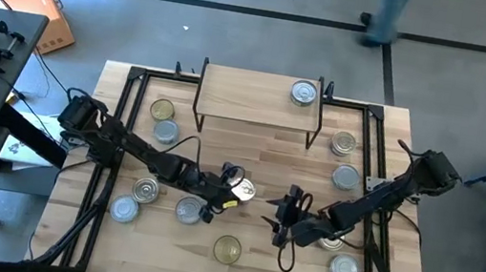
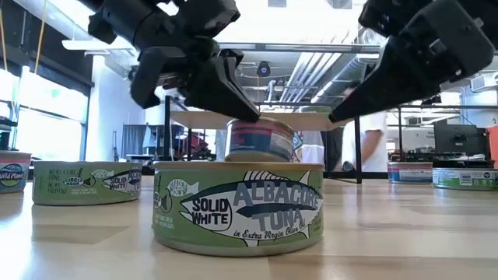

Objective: Stack canned seafood by type on shelf
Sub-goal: Put the blue tuna can on the shelf

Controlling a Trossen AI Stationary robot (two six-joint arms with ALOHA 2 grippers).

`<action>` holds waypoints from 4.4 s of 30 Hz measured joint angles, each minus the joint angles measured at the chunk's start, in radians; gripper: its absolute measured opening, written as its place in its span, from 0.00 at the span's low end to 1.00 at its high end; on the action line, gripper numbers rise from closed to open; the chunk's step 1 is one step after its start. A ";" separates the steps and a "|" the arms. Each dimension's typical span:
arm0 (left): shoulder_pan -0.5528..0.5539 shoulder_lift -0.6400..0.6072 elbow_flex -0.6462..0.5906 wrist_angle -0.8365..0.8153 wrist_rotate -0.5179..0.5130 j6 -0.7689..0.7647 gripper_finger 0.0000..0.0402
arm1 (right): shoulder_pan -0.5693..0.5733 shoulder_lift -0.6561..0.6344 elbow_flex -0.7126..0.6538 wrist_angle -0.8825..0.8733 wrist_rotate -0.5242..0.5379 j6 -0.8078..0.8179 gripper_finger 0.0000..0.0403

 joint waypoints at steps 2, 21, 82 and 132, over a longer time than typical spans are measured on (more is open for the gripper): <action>-0.003 0.000 0.016 -0.014 -0.031 0.008 0.00 | 0.000 0.000 -0.015 -0.002 0.010 0.026 0.53; 0.177 -0.137 0.198 -0.044 -0.323 0.145 0.00 | 0.000 0.001 -0.081 0.054 0.068 0.109 0.53; -0.306 -0.105 -0.263 -0.132 -0.733 -0.783 0.00 | -0.596 0.499 0.338 0.372 0.026 -0.261 0.01; -0.200 -0.116 -0.263 -0.187 -0.444 -0.774 0.11 | -0.345 0.213 0.116 0.137 -0.397 -0.251 0.70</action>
